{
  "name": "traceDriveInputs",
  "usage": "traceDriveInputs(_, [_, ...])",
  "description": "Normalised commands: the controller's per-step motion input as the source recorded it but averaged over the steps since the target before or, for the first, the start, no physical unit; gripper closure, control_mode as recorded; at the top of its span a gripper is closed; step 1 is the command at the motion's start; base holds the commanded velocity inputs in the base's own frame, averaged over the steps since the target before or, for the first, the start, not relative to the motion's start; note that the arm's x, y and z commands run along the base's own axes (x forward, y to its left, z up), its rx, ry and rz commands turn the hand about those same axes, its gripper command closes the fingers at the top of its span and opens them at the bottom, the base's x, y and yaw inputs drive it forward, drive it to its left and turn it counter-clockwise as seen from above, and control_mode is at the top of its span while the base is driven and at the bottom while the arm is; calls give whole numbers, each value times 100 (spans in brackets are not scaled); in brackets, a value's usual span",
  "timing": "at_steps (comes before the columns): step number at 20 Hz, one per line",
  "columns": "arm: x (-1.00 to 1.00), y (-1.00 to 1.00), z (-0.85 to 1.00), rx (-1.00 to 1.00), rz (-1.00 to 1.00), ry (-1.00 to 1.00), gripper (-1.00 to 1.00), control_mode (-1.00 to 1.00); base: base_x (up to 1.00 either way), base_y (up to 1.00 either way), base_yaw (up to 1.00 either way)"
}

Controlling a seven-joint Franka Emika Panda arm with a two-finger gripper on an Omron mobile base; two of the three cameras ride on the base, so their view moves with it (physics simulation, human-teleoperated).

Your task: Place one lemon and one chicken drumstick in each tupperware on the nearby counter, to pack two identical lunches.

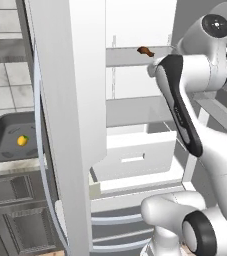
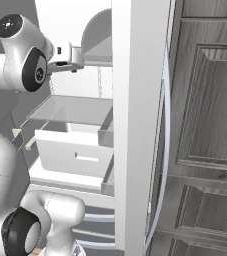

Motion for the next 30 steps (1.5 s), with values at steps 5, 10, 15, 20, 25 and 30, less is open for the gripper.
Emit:
traceDriveInputs(5, [48, -2, 0, 0, 0, -12, -100, -100, 0, 0, 0])
traceDriveInputs(10, [47, -13, 0, 0, 0, -1, -100, -100, 0, 0, 0])
traceDriveInputs(15, [50, -19, 0, 0, 0, 0, -100, -100, 0, 0, 0])
traceDriveInputs(20, [54, -11, 0, 0, 0, 0, -100, -100, 0, 0, 0])
traceDriveInputs(25, [53, -2, 0, 0, 0, 0, -100, -100, 0, 0, 0])
traceDriveInputs(30, [53, -5, 0, 0, 0, 3, -100, -100, 0, 0, 0])
